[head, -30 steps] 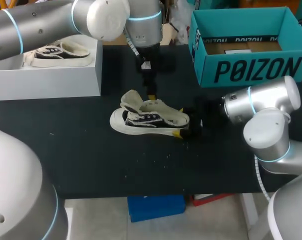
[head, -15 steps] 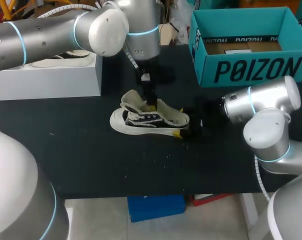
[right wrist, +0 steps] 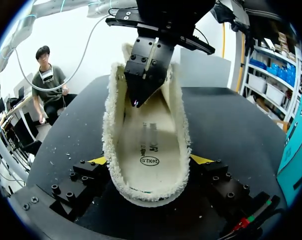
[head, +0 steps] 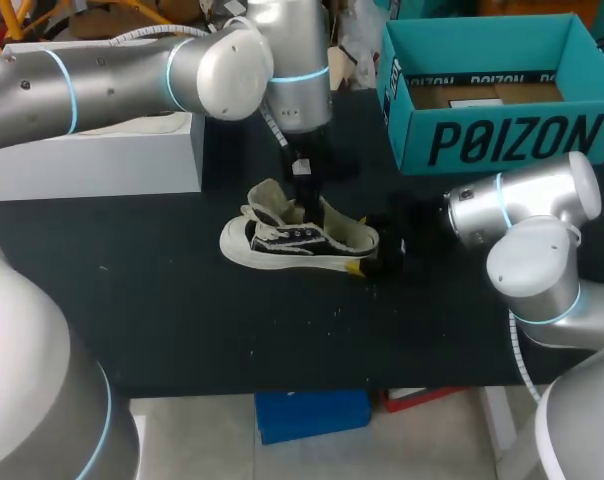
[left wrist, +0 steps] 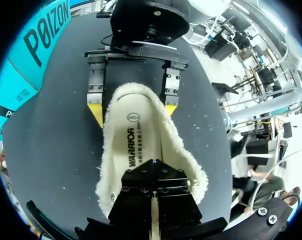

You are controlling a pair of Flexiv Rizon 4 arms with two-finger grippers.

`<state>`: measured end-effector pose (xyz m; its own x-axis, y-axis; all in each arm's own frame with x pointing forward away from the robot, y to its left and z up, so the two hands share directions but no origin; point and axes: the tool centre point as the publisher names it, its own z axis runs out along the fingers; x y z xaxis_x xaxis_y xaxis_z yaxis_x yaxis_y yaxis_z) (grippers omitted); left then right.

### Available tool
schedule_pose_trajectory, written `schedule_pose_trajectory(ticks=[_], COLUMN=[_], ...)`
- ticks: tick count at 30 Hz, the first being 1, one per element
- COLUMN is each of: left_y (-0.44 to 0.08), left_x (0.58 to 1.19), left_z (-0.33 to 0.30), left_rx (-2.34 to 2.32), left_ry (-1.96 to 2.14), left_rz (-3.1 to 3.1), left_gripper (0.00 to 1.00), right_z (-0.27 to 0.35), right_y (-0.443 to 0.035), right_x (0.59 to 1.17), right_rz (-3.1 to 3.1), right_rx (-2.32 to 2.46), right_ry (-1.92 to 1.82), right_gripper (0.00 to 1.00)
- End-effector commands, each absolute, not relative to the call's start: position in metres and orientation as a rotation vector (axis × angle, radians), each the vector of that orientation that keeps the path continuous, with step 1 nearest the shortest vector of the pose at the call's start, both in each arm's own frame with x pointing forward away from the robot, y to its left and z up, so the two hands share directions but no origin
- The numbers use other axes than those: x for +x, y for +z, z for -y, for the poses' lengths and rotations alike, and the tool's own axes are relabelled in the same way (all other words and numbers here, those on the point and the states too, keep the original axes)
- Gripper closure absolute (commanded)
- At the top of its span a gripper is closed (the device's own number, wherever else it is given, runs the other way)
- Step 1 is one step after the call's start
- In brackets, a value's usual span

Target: Take the shoe out of the shoebox, open the shoe tongue, remove and reinsert the insole, then place the shoe into the shoebox

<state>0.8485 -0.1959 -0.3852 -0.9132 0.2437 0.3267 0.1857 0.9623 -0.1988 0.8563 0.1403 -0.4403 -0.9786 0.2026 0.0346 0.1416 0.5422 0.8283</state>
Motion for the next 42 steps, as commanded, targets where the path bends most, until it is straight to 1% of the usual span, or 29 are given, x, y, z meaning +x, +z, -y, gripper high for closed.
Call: schedule_pose_trajectory(ticks=[1,9,13,27,28,29,30,33,36,39,42], left_y=[-0.392,-0.404,-0.407,-0.419,-0.419,-0.418,-0.417,-0.413,-0.41,-0.407,-0.406], left_x=[0.834,0.823,0.824,0.824,0.825,0.826,0.827,0.831,0.835,0.837,0.837], left_z=[0.191,0.183,0.181,0.196,0.196,0.196,0.196,0.194,0.191,0.188,0.187], left_rx=[-0.292,-0.236,-0.215,-0.239,-0.237,-0.236,-0.235,-0.213,-0.193,-0.182,-0.192], left_ry=[0.235,0.197,0.241,0.278,0.277,0.273,0.27,0.255,0.208,0.194,0.162], left_rz=[2.776,2.836,2.854,2.824,2.826,2.831,2.84,2.869,2.915,2.947,2.982], left_gripper=[1.0,1.0,1.0,1.0,0.95,0.73,0.62,0.58,0.56,0.57,0.6], right_z=[-0.141,-0.141,-0.141,-0.141,-0.141,-0.141,-0.141,-0.141,-0.141,-0.141,-0.141], right_y=[-0.442,-0.442,-0.442,-0.442,-0.442,-0.442,-0.442,-0.442,-0.442,-0.442,-0.442], right_x=[0.857,0.857,0.857,0.857,0.857,0.857,0.857,0.857,0.857,0.857,0.857], right_rz=[-2.702,-2.702,-2.702,-2.702,-2.702,-2.702,-2.702,-2.702,-2.702,-2.702,-2.702], right_rx=[0.303,0.303,0.303,0.303,0.303,0.303,0.303,0.303,0.303,0.303,0.303], right_ry=[1.442,1.442,1.442,1.442,1.442,1.442,1.442,1.442,1.442,1.442,1.442], right_gripper=[1.0,1.0,1.0,1.0,1.0,1.0,1.0,1.0,1.0,1.0,1.0])
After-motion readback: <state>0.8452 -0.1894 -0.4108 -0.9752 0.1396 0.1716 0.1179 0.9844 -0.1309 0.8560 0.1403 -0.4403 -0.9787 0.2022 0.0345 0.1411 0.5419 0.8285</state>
